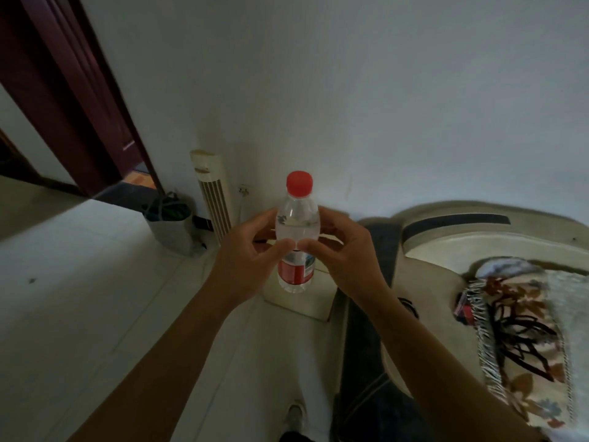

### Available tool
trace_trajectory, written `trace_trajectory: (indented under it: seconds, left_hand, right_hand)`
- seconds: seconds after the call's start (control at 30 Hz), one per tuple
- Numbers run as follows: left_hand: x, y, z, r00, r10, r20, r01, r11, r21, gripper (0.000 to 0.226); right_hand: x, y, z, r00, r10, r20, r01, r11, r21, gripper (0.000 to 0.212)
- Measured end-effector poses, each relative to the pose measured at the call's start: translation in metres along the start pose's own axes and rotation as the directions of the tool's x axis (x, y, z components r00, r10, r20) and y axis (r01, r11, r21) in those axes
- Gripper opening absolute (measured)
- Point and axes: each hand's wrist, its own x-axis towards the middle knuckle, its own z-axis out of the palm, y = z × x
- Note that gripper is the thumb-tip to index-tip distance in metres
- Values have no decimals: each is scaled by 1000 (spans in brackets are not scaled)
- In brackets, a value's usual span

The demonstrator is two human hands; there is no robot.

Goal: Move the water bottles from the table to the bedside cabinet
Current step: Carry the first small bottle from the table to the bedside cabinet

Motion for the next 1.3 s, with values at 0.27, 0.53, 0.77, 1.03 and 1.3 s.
trace_trajectory:
  seconds: [0.27, 0.53, 0.77, 1.03, 1.3]
  left_hand:
    - [136, -65, -13, 996, -72, 44, 74, 997, -27, 48]
    - [240, -123, -24, 983, -102, 150, 113, 992, -62, 59]
    - [343, -198, -39, 958, -93, 270, 121, 989, -90, 62]
    - [443, -274, -53, 919, -70, 387, 119, 988, -102, 62]
    - [497, -350, -20, 876, -97, 473, 159, 983, -92, 67]
  right_hand:
    - [129, 59, 18, 999, 31, -34, -31, 999, 10, 54]
    - [222, 97, 30, 990, 109, -92, -112, 993, -32, 58]
    - [306, 144, 58, 964, 185, -191, -204, 975, -86, 56]
    - [388, 195, 90, 914, 285, -289, -327, 938, -111, 64]
    - [425, 268, 93, 865, 365, -345, -425, 898, -114, 64]
